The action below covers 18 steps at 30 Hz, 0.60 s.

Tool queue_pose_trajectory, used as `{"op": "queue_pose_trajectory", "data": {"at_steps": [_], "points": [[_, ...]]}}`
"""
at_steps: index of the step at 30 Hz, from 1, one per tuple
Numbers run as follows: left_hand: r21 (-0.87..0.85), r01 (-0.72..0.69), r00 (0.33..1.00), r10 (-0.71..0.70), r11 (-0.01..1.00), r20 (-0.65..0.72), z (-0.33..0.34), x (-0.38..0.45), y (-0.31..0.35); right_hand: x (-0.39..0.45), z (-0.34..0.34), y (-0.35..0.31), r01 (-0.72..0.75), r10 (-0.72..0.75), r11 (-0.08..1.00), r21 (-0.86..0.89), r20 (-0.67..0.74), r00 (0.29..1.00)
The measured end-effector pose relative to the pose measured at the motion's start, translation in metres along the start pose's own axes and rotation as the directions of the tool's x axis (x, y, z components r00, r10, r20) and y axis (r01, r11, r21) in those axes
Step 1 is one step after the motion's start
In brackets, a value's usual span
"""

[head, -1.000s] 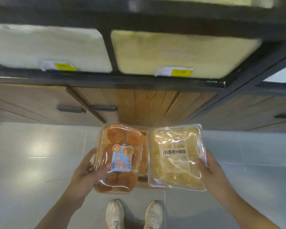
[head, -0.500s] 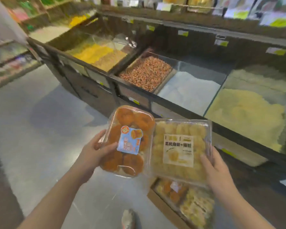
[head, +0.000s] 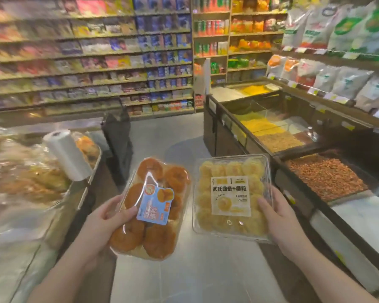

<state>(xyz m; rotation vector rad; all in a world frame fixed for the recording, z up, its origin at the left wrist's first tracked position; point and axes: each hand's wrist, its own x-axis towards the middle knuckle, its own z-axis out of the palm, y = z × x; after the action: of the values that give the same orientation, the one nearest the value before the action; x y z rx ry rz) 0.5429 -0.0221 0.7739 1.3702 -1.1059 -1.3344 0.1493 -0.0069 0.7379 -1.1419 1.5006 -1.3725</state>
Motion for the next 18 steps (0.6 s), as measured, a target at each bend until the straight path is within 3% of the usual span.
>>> {"op": "queue_pose_trajectory", "data": {"at_steps": [5,9,18], "points": [[-0.089,-0.053,0.975,0.032,0.995,-0.218,-0.119,-0.06,0.015,0.003,0.139,-0.037,0.043,-0.053,0.998,0.046,0.246,0.968],[-0.112,-0.08,0.927,0.033,0.99,-0.374,-0.218,-0.124,0.014,-0.025,0.261,-0.056,0.041,-0.061,0.998,0.055,0.443,0.894],[-0.183,-0.151,0.677,-0.033,0.972,-0.735,-0.397,-0.289,-0.005,-0.152,0.511,-0.106,0.07,-0.138,0.99,0.121,0.77,0.623]]}}
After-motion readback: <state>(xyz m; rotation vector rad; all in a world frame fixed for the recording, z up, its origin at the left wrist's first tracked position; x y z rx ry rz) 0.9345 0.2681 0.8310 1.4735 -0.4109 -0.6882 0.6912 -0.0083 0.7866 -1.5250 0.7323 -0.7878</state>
